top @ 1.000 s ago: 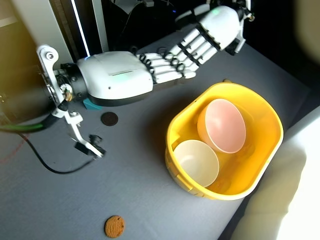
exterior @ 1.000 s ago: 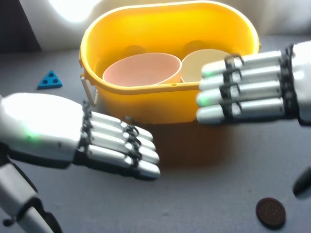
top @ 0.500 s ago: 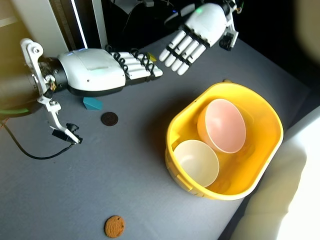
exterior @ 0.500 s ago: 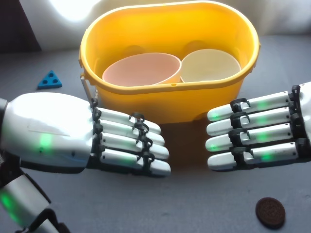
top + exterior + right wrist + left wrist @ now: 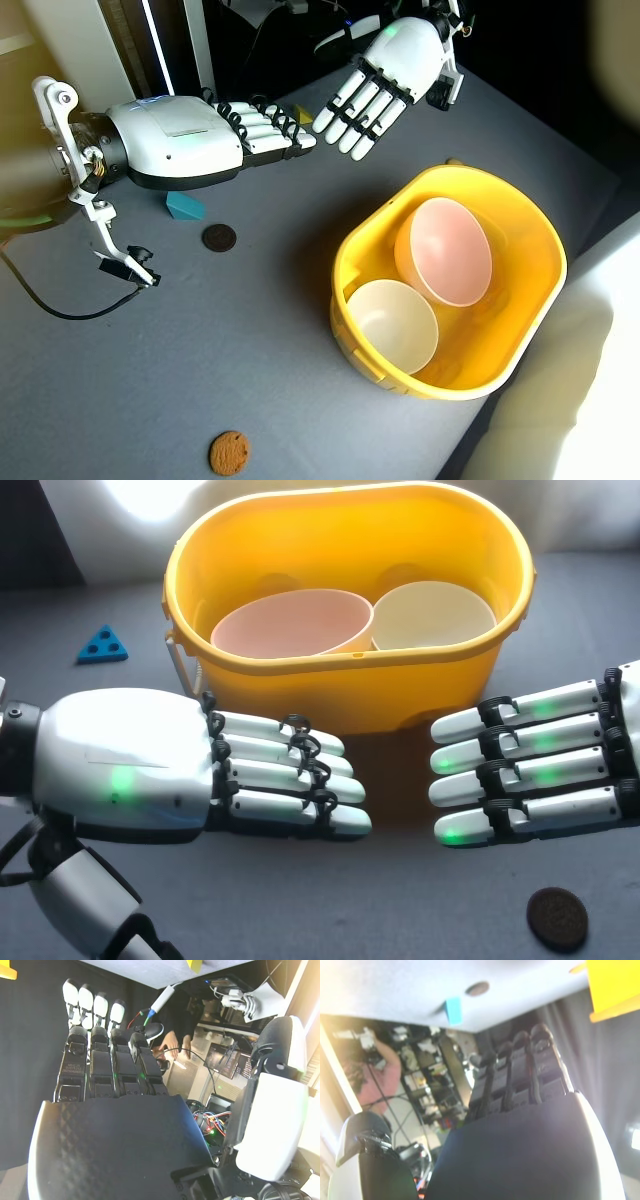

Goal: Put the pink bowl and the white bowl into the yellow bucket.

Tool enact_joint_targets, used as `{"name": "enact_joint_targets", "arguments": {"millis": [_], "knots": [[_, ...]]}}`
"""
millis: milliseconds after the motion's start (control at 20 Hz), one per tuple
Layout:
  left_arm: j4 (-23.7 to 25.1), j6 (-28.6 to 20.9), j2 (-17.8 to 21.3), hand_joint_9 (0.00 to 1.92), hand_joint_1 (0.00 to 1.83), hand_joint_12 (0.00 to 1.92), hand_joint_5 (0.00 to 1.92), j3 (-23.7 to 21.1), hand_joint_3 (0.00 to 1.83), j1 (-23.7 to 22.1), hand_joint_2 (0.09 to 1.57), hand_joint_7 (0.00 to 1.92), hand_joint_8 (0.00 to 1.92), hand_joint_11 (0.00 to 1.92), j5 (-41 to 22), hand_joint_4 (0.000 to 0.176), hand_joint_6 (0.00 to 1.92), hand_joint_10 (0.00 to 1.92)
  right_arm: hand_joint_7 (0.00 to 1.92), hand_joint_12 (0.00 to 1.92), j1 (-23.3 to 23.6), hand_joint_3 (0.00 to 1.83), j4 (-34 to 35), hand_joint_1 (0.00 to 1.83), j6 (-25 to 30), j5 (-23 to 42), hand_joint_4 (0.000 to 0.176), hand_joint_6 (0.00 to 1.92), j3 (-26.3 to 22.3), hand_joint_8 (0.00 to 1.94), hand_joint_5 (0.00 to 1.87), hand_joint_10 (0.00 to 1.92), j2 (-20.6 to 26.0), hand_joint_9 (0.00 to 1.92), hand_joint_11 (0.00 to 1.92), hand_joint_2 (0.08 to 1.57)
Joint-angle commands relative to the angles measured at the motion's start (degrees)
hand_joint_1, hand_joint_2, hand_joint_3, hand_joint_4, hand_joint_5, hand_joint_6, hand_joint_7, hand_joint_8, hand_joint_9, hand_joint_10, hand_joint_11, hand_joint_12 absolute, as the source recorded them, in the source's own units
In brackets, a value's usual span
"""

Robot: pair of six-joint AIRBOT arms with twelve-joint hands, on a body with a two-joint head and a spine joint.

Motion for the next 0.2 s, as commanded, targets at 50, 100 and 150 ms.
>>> {"name": "enact_joint_targets", "arguments": {"millis": [50, 100, 150], "knots": [[-3.83, -0.39, 0.17, 0.0, 0.16, 0.0, 0.0, -0.19, 0.0, -0.36, 0.94, 0.0, 0.0, 0.0, -4.1, 0.0, 0.0, 0.0, 0.0, 0.0, 0.28, 0.0, 4.1, 0.54, -0.01, 4.97, 0.0, 0.0, -0.22, 0.0, 0.0, 0.0, 0.57, 0.0, 0.0, 0.76], [-3.92, -0.42, 0.17, 0.0, 0.17, 0.0, 0.0, -0.18, 0.0, -0.36, 0.95, 0.0, 0.0, 0.0, -4.1, 0.0, 0.0, 0.0, 0.0, 0.0, 0.28, 0.0, 4.09, 0.55, -0.01, 5.02, 0.0, 0.0, -0.23, 0.0, 0.0, 0.0, 0.57, 0.0, 0.0, 0.75], [-4.01, -0.42, 0.17, 0.0, 0.22, 0.0, 0.0, -0.12, 0.01, -0.37, 0.96, 0.0, 0.0, 0.0, -4.1, 0.0, 0.0, 0.0, 0.0, 0.0, 0.28, 0.0, 4.09, 0.54, -0.01, 5.02, 0.0, 0.0, -0.23, 0.0, 0.0, 0.0, 0.57, 0.0, 0.0, 0.75]]}}
